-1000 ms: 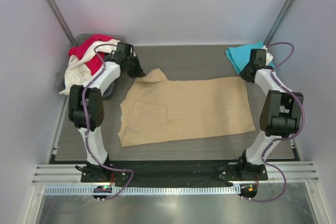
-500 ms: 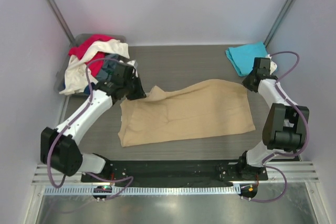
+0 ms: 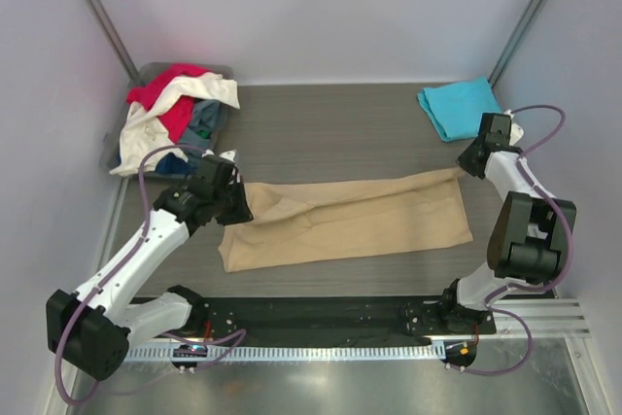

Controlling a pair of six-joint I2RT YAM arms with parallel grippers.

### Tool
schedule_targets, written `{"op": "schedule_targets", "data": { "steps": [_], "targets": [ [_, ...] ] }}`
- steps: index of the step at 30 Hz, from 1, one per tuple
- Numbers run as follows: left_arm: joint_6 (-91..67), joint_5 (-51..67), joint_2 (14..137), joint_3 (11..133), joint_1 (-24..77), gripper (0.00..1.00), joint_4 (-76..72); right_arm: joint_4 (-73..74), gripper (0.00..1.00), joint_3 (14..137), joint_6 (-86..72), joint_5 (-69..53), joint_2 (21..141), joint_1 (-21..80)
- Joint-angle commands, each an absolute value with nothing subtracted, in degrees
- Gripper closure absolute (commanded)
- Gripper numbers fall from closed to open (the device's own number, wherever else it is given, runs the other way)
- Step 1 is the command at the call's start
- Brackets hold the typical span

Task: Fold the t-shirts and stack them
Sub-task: Fold the tshirt

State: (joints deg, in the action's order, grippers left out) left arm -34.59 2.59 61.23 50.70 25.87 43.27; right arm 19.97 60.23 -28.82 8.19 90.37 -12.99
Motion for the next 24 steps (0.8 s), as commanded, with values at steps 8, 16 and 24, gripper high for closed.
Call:
{"op": "schedule_targets", "data": {
  "steps": [8, 16, 24],
  "targets": [
    [-36.82, 3.6, 55.2, 48.08, 27.24, 1.0, 47.11, 19.25, 0.99, 54.32, -30.49, 7.73, 84.56, -13.27],
    [-40.96, 7.11, 50.72, 48.87, 28.74, 0.66, 57.65, 21.0, 0.08, 49.92, -31.55, 9.14, 79.54, -16.17],
    [-42.8, 2.9, 45.08, 48.17, 28.83, 0.51, 53.89, 22.32, 0.09, 53.44, -29.18, 13.43, 72.69, -6.44]
  ]
}}
